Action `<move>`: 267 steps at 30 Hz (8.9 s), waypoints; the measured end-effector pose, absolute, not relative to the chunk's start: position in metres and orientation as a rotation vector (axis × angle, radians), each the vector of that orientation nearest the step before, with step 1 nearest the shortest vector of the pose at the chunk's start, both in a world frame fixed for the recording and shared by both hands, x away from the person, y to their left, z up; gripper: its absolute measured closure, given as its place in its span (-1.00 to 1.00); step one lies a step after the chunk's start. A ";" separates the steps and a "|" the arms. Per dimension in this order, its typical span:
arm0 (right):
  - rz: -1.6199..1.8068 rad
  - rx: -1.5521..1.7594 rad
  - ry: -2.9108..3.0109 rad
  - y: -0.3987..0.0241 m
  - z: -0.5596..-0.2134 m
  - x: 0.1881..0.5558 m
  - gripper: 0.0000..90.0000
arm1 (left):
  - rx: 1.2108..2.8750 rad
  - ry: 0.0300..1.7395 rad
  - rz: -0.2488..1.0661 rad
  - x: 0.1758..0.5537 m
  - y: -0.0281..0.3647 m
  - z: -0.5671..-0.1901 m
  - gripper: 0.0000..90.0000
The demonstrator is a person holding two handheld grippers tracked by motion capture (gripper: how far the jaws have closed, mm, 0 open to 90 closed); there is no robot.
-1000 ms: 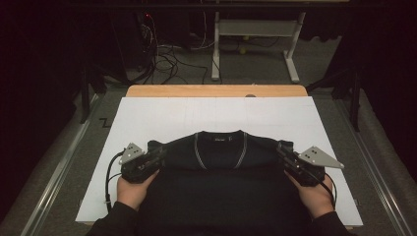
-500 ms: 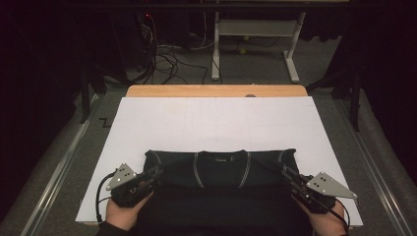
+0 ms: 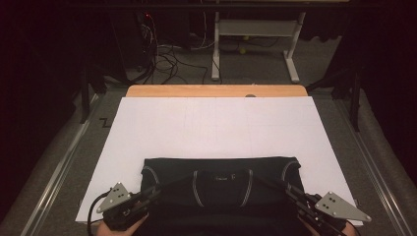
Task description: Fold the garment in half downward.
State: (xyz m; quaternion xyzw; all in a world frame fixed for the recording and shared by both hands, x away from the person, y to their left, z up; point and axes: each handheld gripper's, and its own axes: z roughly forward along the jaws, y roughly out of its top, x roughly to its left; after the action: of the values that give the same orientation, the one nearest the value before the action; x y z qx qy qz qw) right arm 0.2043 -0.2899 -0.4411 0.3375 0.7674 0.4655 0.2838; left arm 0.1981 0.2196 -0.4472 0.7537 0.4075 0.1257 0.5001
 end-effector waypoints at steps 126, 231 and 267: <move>1.120 1.233 1.854 -0.285 -0.412 0.347 0.74 | 1.771 1.151 0.533 0.348 0.225 -0.405 0.61; 1.073 1.220 2.075 -0.256 -0.456 0.334 0.69 | 1.855 1.192 0.294 0.330 0.210 -0.459 0.63; 1.301 1.169 2.028 -0.258 -0.456 0.305 -1.00 | 1.858 1.041 0.375 0.309 0.186 -0.449 -1.00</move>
State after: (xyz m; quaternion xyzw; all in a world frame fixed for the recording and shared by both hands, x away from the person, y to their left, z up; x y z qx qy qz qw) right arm 0.3050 -0.2577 -0.4563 0.4248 0.7370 0.4727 0.2299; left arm 0.3092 0.1857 -0.4495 0.7582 0.4249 0.1530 0.4703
